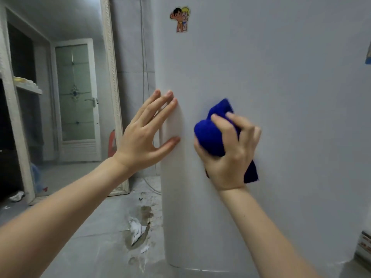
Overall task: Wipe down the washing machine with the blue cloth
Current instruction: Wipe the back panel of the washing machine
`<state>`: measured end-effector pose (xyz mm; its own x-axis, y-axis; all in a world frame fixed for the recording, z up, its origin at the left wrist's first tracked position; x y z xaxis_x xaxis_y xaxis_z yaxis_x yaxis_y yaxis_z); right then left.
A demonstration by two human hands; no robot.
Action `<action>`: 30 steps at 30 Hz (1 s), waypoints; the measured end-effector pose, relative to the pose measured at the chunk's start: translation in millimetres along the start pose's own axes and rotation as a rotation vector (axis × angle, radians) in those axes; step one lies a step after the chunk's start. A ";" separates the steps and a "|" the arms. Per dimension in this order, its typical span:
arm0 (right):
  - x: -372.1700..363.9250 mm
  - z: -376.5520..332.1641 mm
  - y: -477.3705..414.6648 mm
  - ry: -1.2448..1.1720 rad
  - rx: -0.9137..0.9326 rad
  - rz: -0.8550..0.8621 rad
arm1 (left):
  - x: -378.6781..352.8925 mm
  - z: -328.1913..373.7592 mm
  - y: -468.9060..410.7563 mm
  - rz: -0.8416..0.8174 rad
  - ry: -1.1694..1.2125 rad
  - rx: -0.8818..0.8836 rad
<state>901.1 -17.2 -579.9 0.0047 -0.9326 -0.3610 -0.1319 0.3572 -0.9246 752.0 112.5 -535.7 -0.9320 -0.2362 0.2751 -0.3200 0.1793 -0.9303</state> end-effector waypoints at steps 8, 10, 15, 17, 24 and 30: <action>23.8 -32.6 52.8 -0.179 -0.401 0.044 | 15.0 -3.7 6.6 -0.026 0.082 0.136; 5.7 -49.0 19.7 -0.341 -0.632 0.186 | 13.4 -0.8 7.6 -0.013 0.205 0.240; -26.2 -58.7 -46.8 -0.442 -0.594 0.231 | 24.7 -10.7 -9.4 -0.024 0.347 0.302; -32.9 -59.7 -54.8 -0.295 -0.443 0.167 | 23.6 -11.9 -8.5 -0.008 0.372 0.312; -46.5 -47.5 -6.2 -0.104 -0.151 0.116 | 13.6 -24.0 4.5 0.016 0.675 0.531; 23.8 -37.2 142.9 0.021 -0.317 0.056 | 11.3 -14.3 14.7 -0.081 0.629 0.500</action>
<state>845.4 9.8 -716.1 -0.0314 -0.9138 -0.4049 -0.4338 0.3774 -0.8182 734.3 126.1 -542.8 -0.8783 0.3780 0.2928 -0.4152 -0.2993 -0.8591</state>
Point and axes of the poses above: each hand's wrist, its own y-axis away from the middle knuckle, its own x-axis out of the back of the hand, z = x × y, the point moved 3 cm from there along -y, towards the middle knuckle, and after that the axes turned 9 degrees about z, right-handed, at the moved point
